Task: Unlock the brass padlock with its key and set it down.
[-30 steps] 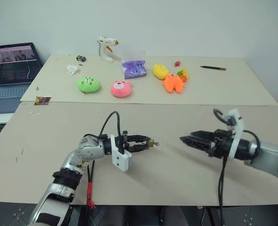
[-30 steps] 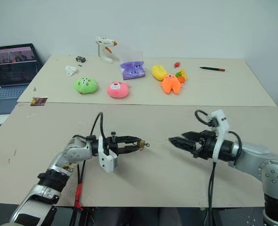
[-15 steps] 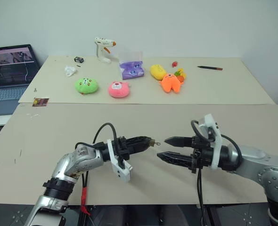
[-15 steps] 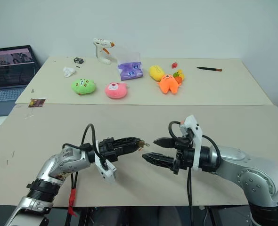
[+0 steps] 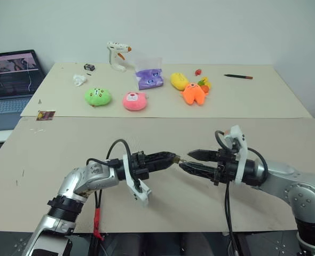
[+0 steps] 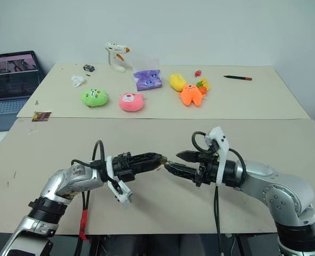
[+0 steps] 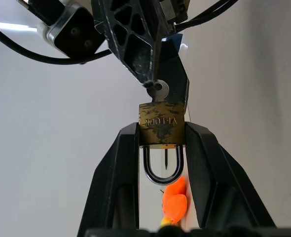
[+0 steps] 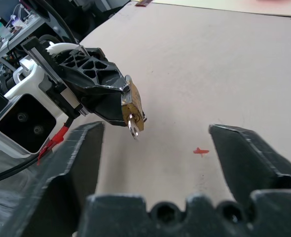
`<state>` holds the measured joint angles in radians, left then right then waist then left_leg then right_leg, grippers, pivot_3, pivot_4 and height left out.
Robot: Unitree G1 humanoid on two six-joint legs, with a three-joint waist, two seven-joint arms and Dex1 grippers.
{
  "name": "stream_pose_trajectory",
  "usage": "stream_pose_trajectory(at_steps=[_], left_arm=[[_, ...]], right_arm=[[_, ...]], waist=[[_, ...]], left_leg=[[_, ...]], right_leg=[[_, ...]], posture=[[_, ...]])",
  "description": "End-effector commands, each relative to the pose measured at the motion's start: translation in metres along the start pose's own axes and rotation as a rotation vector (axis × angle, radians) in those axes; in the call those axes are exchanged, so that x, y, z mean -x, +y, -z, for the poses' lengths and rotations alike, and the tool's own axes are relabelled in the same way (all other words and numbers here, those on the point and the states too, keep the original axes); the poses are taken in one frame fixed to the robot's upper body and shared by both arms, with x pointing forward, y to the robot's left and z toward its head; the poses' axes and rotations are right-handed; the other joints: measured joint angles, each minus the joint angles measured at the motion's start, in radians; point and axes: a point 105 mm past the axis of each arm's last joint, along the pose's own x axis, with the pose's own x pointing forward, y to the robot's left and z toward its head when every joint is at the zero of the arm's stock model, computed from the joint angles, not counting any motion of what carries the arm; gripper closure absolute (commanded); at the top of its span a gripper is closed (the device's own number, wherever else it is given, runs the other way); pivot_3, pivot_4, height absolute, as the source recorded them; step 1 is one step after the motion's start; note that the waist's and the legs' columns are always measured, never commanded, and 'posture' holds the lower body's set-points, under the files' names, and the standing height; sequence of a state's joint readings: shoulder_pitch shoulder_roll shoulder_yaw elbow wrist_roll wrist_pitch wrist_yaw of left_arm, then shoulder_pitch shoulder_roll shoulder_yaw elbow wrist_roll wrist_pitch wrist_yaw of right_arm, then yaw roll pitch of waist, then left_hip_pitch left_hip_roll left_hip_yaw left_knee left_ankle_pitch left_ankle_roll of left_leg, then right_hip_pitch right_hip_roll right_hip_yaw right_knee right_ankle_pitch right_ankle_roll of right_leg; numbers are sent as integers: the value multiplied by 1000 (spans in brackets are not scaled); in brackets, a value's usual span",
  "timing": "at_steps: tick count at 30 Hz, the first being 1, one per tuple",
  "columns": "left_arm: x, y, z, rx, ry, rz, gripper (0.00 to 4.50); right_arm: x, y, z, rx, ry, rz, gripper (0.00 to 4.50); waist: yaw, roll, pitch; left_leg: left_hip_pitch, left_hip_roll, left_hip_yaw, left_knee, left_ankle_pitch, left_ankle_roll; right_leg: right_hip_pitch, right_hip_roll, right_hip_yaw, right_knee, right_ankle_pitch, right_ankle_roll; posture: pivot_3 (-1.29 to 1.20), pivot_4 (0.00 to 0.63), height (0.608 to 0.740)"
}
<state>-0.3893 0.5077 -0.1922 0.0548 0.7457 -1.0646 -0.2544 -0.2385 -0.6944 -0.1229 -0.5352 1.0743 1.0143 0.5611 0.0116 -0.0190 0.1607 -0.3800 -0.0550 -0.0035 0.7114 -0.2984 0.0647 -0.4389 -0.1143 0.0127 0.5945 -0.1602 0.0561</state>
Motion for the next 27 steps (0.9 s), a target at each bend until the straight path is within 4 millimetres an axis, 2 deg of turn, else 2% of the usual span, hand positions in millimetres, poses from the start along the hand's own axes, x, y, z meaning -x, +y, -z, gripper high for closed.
stream_pose_trajectory(at_steps=[1,5,27], left_arm=[[-4,12,-3,-23,-21,-44,3685],[-4,13,-2,-22,-19,-49,3685],[-11,23,-1,-7,-23,-67,3685]], right_arm=[[0,7,-11,27,-37,-33,1991],[0,12,-11,27,-28,-52,3317],[3,12,-11,16,-15,-56,3317]], waist=[[-1,0,0],[0,0,0],[0,0,0]], left_leg=[[0,0,0,0,0,0],[0,0,0,0,0,0],[0,0,0,0,0,0]], right_leg=[[0,0,0,0,0,0],[0,0,0,0,0,0],[0,0,0,0,0,0]], posture=[[0,150,739],[0,150,739],[0,150,739]])
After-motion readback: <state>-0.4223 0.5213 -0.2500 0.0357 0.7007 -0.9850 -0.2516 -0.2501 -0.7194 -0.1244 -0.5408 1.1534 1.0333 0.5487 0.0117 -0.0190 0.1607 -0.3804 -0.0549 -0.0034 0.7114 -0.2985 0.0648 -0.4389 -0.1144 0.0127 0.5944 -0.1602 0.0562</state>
